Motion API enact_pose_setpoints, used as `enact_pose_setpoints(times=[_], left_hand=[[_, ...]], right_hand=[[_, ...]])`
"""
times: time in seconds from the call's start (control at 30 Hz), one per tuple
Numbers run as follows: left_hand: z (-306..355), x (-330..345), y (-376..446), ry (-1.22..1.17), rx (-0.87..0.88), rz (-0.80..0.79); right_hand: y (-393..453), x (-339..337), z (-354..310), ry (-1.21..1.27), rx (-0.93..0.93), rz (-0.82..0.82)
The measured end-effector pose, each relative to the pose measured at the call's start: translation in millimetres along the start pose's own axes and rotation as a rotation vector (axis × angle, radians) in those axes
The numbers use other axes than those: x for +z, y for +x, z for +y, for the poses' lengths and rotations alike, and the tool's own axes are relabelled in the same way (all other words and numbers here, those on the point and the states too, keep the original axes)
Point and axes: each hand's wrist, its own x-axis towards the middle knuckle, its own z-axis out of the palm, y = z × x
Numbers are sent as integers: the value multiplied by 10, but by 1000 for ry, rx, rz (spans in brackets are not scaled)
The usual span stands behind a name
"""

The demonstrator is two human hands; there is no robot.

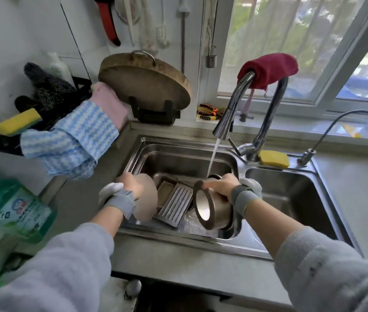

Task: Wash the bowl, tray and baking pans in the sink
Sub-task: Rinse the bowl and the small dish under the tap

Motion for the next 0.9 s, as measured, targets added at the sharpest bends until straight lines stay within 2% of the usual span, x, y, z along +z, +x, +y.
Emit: enact_pose_setpoints(times=[0.13,0.17,0.27,0.3,0.4,0.47,0.5,0.6,0.73,0.83,0.87,0.9], left_hand=[[133,-139,5,-129,85,21],[179,-144,-71,-53,117,20],[212,43,-303,282,215,-34],[325,88,-334,344,274,-59],[735,112,-466,400,436,-16],[1033,105,-601,407,528,-39],[1408,140,-807,397,625,-53],[1866,261,-1134,356,744,-80],[2775,477,-1863,377,919,-23],[3502,754,-2477,357,979,56],[3545,737,-2515,366,956,72],[3820,857,-2776,332,952,97]], right_hand=[[108,-181,-27,320,4,40],[62,-221,-59,310,0,66],[-202,-293,16,-67,26,151],[-214,-375,85,-111,47,174],[-273,-697,132,82,15,185],[-375,-926,72,110,-19,185],[-552,-1289,84,136,-43,236],[-792,-1773,125,110,-77,331],[-1140,-2755,428,175,-158,487],[-1549,-3571,669,282,-224,651],[-1571,-3621,682,314,-234,691],[-1687,-3962,810,357,-237,750]])
